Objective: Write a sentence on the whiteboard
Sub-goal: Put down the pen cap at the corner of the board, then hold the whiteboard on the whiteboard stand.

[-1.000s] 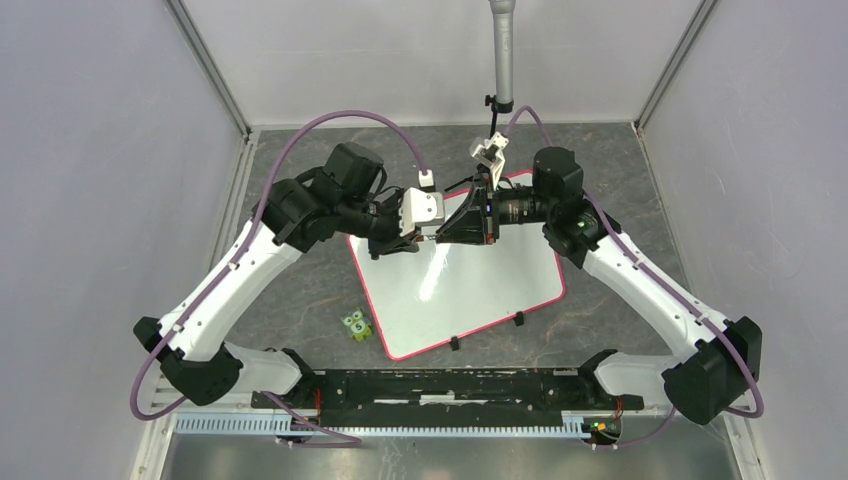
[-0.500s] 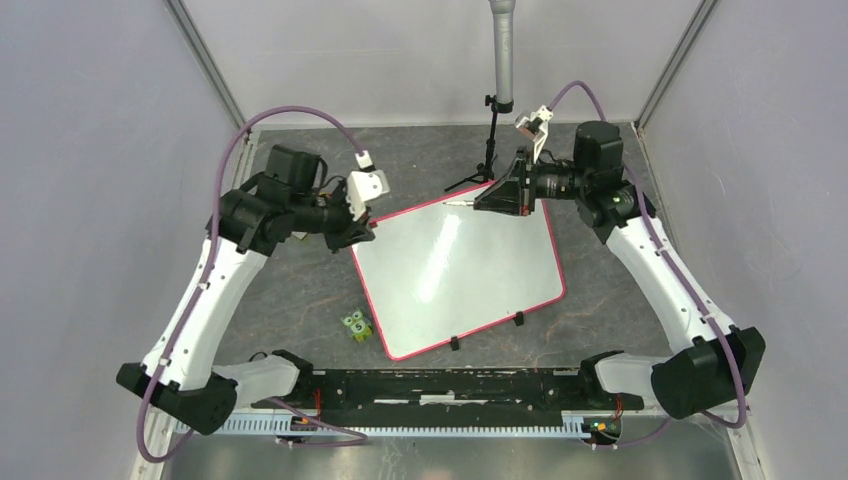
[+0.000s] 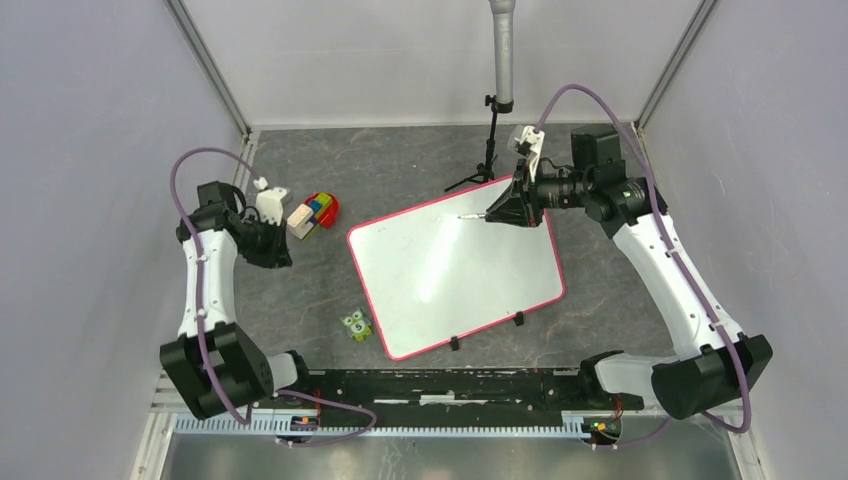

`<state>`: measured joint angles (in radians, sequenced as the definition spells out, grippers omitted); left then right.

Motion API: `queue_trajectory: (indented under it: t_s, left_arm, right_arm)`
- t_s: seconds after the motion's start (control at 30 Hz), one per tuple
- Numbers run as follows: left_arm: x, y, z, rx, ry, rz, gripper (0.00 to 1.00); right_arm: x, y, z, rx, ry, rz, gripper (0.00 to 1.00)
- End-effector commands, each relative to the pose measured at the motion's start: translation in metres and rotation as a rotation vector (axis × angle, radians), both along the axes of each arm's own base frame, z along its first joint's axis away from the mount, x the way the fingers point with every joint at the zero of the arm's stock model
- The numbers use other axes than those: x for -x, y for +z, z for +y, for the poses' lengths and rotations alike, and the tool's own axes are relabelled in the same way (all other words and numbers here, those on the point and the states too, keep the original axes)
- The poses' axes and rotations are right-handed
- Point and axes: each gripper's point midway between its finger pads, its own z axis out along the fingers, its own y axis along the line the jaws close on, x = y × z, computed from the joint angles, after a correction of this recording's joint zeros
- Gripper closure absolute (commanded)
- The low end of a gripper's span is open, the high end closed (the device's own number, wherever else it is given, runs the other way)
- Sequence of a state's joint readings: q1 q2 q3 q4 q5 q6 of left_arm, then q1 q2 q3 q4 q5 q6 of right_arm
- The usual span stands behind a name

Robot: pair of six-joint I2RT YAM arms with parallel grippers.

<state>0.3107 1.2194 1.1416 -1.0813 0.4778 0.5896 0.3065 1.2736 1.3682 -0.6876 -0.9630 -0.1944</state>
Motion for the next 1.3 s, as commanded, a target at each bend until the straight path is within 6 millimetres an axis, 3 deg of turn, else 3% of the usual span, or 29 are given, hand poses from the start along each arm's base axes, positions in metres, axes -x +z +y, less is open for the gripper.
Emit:
queue_trajectory:
  t_s: [0.0, 0.1, 0.27, 0.6, 1.03, 1.27]
  left_arm:
    - [-0.004, -0.053, 0.033, -0.102, 0.04, 0.071, 0.98]
    - [-0.004, -0.082, 0.035, -0.106, 0.054, 0.106, 0.97]
    - [-0.01, -0.114, 0.038, -0.094, 0.07, 0.146, 0.9]
    - [-0.005, -0.152, 0.039, -0.137, 0.064, 0.235, 0.79]
    - [0.01, -0.161, 0.027, -0.17, 0.003, 0.26, 0.54]
    - [0.007, -0.129, 0.013, -0.131, -0.015, 0.21, 0.43]
  right_arm:
    - [0.004, -0.011, -0.005, 0.092, 0.006, -0.068, 1.0]
    - [0.008, -0.021, -0.001, 0.126, 0.007, -0.083, 1.0]
    - [0.015, -0.029, 0.008, 0.147, 0.027, -0.088, 1.0]
    - [0.021, -0.042, 0.01, 0.17, 0.032, -0.09, 1.0]
    - [0.018, -0.047, 0.013, 0.19, 0.037, -0.098, 1.0]
    - [0.014, -0.043, 0.021, 0.2, 0.052, -0.124, 1.0]
